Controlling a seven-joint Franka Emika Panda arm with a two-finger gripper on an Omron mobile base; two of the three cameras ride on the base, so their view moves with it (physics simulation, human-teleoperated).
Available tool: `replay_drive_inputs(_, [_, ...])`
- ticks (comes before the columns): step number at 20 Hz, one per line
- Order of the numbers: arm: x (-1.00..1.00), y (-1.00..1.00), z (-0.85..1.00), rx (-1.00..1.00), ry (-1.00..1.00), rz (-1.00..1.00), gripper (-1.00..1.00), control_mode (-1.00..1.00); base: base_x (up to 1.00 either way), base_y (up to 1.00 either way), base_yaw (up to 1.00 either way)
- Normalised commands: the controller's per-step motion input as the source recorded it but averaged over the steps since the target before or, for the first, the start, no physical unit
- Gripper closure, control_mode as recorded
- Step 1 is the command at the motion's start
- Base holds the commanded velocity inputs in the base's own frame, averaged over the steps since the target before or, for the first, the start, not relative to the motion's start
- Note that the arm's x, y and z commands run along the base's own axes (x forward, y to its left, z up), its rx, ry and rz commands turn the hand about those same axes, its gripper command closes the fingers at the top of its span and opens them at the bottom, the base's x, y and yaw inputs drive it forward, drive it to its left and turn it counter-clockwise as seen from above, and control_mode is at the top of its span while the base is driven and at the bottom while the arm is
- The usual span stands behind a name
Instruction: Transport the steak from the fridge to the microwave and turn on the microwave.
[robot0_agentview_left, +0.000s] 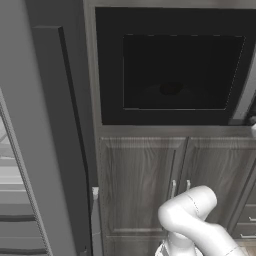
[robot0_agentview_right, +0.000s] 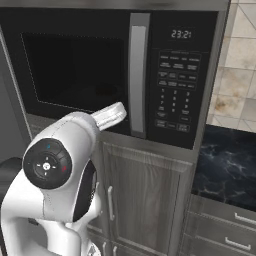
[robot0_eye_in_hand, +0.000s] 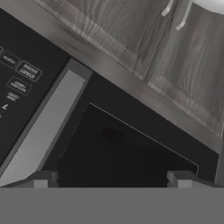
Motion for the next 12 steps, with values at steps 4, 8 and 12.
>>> replay_drive_inputs(4, [0.0,-0.35,-0.89,-0.29,-0.01,0.1,-1.0,-1.0,0.0,0.0,0.0])
replay_drive_inputs(8, [0.0,-0.69,-0.82,-0.04,-0.04,0.0,-1.0,-1.0,0.0,0.0,0.0])
replay_drive_inputs(12, [0.0,-0.64,-0.6,0.07,-0.03,-0.13,-1.0,-1.0,0.0,0.0,0.0])
